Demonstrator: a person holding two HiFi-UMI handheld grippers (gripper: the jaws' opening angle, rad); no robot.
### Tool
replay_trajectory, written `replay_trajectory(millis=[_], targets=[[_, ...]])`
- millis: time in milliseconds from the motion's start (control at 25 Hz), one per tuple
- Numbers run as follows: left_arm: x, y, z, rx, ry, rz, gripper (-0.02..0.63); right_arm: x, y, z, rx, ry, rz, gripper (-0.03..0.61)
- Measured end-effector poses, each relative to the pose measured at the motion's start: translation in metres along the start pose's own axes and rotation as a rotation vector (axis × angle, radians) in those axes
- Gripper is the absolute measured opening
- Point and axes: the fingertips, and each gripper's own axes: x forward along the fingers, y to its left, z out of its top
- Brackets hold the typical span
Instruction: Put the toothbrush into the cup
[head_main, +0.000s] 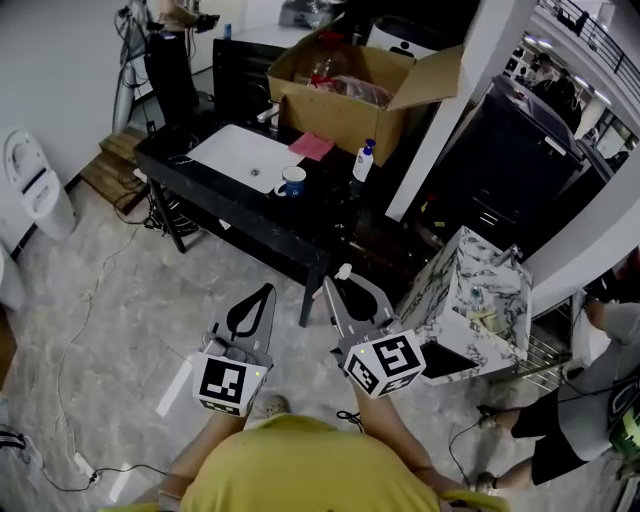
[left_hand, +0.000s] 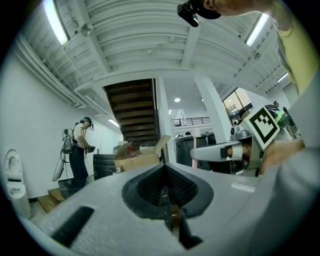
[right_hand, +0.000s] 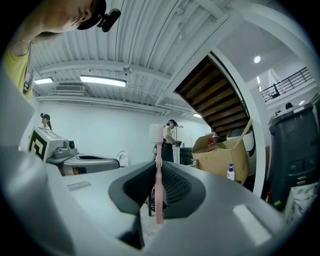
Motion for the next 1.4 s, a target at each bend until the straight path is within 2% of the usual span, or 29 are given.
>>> replay_trajectory(millis=[400, 640, 1080, 1400], targets=[[0.031, 0.027, -0.031, -0.041, 0.040, -0.020, 0.003, 0.036, -0.028, -0.016, 0.008, 0.030, -0.029, 0.049], [0.066, 0.056, -0.035, -0.057, 0.013, 0.000, 0.003, 0.081, -0.051, -0.022, 0.006, 0.013, -0.005, 0.049], [0.186, 0.128, -0.036, -0.036, -0.011, 0.016, 0.003, 0.205, -0.135, -0.020, -0.015, 0.029, 0.033, 0.049], [0.264, 0.175, -0.043, -0.028, -0.004, 0.079, 0.003, 0.289, -0.190, -0.028, -0.030, 0.049, 0.121, 0.049]])
